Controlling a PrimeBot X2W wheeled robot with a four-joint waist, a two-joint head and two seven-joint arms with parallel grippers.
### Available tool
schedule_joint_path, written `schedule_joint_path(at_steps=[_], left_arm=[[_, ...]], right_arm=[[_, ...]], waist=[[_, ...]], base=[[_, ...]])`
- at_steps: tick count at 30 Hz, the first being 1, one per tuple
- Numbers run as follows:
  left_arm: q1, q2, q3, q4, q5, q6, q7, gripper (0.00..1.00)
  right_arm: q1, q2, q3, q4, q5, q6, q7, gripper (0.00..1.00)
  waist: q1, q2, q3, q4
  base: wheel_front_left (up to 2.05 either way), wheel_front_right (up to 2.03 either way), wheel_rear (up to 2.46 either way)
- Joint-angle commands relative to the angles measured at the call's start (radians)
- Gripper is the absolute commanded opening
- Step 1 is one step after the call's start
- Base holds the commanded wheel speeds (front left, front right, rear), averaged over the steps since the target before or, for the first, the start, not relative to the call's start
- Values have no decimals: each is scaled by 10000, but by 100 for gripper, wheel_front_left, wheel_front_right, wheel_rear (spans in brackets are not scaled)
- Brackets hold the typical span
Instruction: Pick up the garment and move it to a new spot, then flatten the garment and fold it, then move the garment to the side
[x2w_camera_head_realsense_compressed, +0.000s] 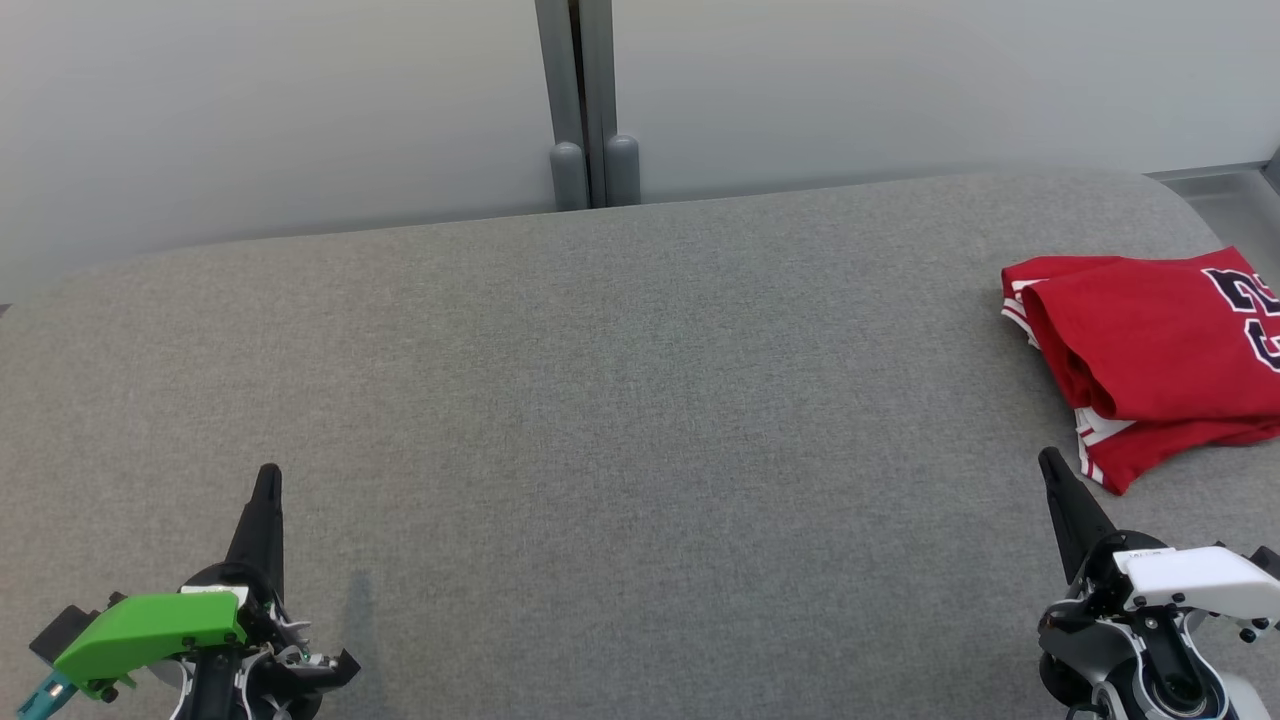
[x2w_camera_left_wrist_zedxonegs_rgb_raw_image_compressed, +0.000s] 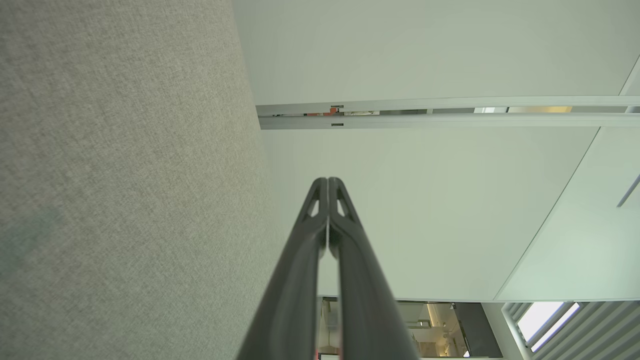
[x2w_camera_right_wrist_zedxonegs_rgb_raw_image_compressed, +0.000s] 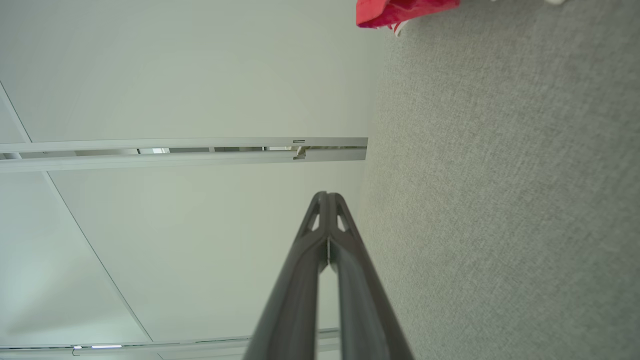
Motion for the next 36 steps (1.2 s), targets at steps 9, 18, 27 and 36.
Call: schedule_joint_path(at_steps=[9, 18, 27, 36], left_arm=[[-104, 54, 25, -19, -15, -37, 43, 0], [-104, 54, 25, -19, -15, -37, 43, 0], [-104, 54, 23, -19, -17, -37, 41, 0], [-104, 54, 20, -19, -20, -37, 39, 0]], right_arm=[[-78, -56, -17, -38, 33, -7, 29, 0], [-78, -56, -17, -38, 33, -7, 29, 0], [-78, -57, -17, -38, 33, -7, 29, 0], [-78, -57, -17, -38, 33, -7, 29, 0]], waist=[[0, -1, 0, 0], [0, -1, 0, 0], [0, -1, 0, 0], [0, -1, 0, 0]], base=[[0, 0, 0], [0, 0, 0], [0, 0, 0], [0, 0, 0]])
